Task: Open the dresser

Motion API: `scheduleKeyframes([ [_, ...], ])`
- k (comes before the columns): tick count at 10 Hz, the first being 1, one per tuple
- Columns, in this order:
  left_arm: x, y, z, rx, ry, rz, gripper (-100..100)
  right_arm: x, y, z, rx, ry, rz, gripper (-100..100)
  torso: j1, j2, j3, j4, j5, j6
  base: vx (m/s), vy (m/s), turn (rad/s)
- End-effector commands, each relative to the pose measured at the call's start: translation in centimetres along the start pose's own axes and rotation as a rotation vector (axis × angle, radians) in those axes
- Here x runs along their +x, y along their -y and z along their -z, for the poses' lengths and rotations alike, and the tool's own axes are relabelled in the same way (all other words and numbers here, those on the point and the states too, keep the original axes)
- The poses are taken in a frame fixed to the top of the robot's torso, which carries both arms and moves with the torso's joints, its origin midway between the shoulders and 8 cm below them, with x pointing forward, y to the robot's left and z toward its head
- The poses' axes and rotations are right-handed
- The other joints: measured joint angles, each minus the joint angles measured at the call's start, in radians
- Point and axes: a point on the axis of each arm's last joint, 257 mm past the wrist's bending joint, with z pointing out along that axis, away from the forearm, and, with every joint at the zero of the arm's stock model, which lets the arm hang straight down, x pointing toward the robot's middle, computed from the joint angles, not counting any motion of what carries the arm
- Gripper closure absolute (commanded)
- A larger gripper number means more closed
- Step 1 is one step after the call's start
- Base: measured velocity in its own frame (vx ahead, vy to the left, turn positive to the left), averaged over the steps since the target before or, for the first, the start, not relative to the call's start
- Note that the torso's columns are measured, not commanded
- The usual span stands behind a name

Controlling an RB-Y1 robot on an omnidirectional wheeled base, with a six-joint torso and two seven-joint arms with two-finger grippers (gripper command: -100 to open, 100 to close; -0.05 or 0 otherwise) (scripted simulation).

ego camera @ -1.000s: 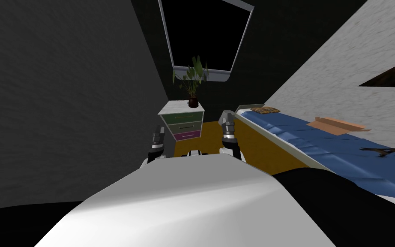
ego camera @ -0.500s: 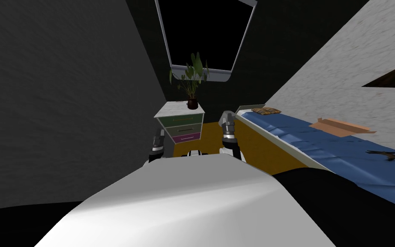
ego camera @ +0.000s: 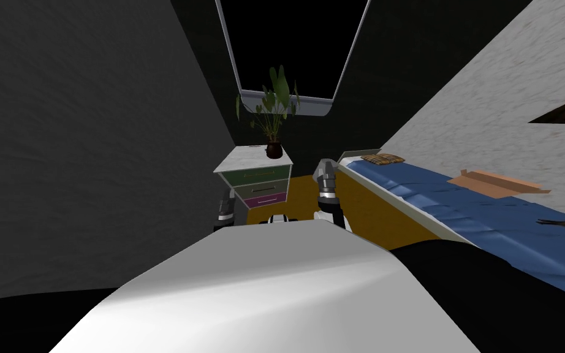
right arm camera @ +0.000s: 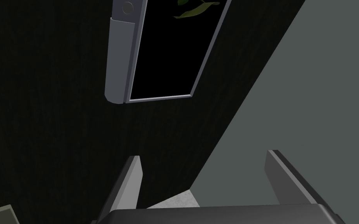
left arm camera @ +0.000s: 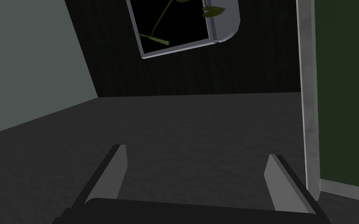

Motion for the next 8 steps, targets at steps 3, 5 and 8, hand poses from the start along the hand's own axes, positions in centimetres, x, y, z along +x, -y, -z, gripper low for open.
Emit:
scheduleKeyframes([
  [3, -0.2, -1.4, 2.4, -0.006, 0.012, 0.001, -100, 0.0, 0.0, 0.0, 0.0, 0.0, 0.0, 0, -0.001, 0.0, 0.0, 0.0, 0.0, 0.0, 0.119, -0.009, -0.011],
  [5, -0.3, -1.8, 3.4, -0.01, 0.018, 0.001, -100, 0.0, 0.0, 0.0, 0.0, 0.0, 0.0, 0, -0.002, 0.0, 0.0, 0.0, 0.0, 0.0, 0.101, -0.011, -0.014],
  [8, -0.4, -2.5, 5.1, -0.013, 0.031, 0.003, -100, 0.0, 0.0, 0.0, 0.0, 0.0, 0.0, 0, -0.001, -0.001, -0.001, 0.0, 0.0, 0.0, 0.105, -0.006, -0.017],
])
